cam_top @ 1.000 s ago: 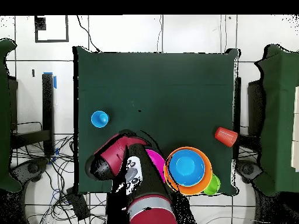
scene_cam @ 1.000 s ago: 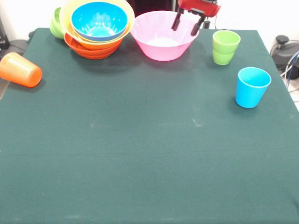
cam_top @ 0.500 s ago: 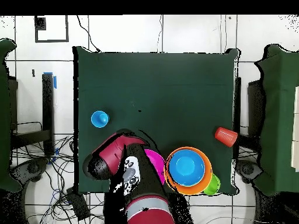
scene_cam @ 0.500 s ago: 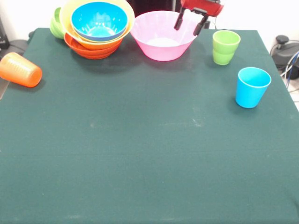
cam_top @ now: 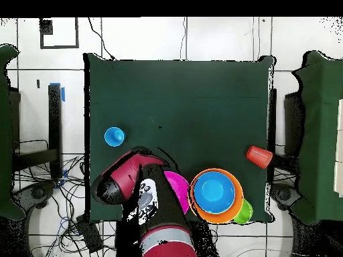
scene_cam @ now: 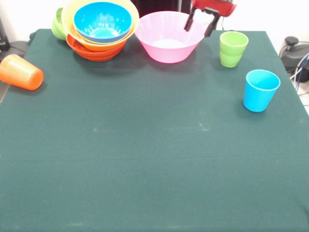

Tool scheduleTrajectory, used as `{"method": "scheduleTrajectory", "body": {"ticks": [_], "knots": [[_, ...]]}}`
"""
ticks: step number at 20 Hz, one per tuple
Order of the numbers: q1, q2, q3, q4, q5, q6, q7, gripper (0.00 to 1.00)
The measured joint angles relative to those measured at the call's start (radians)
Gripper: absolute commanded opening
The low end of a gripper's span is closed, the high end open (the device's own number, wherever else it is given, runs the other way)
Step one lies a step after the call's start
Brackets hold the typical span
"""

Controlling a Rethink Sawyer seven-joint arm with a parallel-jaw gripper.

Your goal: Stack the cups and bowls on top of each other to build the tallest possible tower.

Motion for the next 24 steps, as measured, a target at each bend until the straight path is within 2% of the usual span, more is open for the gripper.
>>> {"method": "scheduleTrajectory", "body": {"ticks": [12,24], "knots": [[0.061,0.045,-0.032,-0.018,0.0,-0.006,0.0,1.0],[0.075,0.129,-0.077,-0.019,0.0,-0.103,0.0,1.0]]}}
